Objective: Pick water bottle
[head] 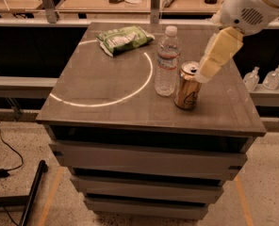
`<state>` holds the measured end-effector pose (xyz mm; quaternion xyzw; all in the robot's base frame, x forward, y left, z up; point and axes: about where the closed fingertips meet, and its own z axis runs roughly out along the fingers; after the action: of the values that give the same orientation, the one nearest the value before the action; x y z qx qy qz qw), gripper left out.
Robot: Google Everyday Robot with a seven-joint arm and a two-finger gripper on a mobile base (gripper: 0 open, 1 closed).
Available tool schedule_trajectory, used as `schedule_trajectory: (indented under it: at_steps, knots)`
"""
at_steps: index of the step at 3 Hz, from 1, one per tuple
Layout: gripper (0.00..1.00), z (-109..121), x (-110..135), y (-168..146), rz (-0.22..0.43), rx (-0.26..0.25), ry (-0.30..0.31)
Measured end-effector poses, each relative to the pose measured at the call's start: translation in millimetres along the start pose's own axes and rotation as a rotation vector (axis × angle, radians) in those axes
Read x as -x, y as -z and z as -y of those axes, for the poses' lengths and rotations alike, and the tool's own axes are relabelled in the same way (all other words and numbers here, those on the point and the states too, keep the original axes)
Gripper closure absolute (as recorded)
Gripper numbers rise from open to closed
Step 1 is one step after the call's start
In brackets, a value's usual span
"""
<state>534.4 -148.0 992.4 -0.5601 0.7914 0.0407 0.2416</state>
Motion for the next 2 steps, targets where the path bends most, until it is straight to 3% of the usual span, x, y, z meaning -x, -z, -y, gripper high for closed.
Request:
schedule_trajectory:
  at_steps: [1,2]
  knots:
    - [0.00,20.7,31.1,-25.9,0.060,0.027,-0.108]
    - [0.04,28.6,50.1,-46.8,0.118,0.044,-0.155]
